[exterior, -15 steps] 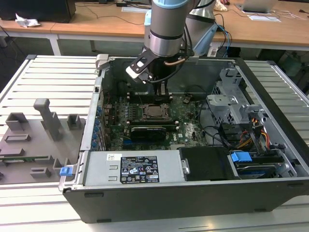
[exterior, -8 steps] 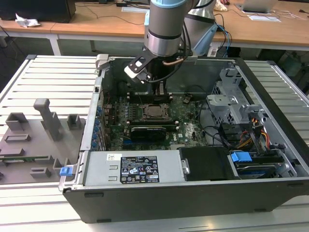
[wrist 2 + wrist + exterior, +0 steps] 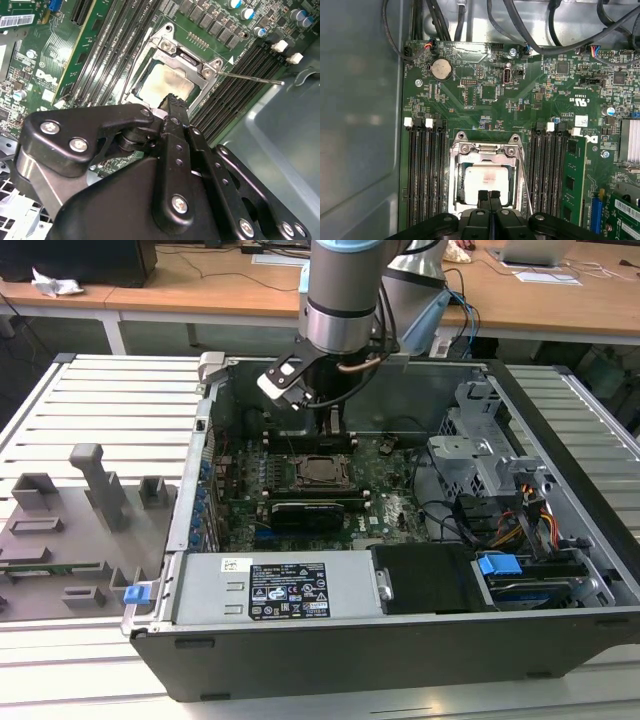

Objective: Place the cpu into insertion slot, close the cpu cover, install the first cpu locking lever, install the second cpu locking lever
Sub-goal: 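Install the first cpu locking lever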

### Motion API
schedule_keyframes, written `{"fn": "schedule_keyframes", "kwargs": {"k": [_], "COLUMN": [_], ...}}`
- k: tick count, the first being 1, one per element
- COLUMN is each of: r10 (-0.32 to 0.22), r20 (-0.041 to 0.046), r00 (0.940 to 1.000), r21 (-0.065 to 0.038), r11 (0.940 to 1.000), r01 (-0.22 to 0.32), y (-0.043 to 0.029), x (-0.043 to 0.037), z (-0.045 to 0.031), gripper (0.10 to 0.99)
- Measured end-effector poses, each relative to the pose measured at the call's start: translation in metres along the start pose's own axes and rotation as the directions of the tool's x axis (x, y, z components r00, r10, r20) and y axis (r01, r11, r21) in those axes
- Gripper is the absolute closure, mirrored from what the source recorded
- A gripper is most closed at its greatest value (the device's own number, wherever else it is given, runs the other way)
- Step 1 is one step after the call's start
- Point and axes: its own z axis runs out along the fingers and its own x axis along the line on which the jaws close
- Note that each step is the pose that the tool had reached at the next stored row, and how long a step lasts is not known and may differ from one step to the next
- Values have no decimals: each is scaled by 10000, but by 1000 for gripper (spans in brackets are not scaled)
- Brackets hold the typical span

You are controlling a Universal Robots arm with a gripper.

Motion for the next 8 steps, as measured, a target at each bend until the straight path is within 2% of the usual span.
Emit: {"fn": "schedule_keyframes", "kwargs": {"k": [8], "r10": [0], "r20": [0], "r00": [10000], "r21": [1], "r11": [10000], "r01": [0], "y": [-1], "x": [1], "z": [-46], "gripper": [980]}}
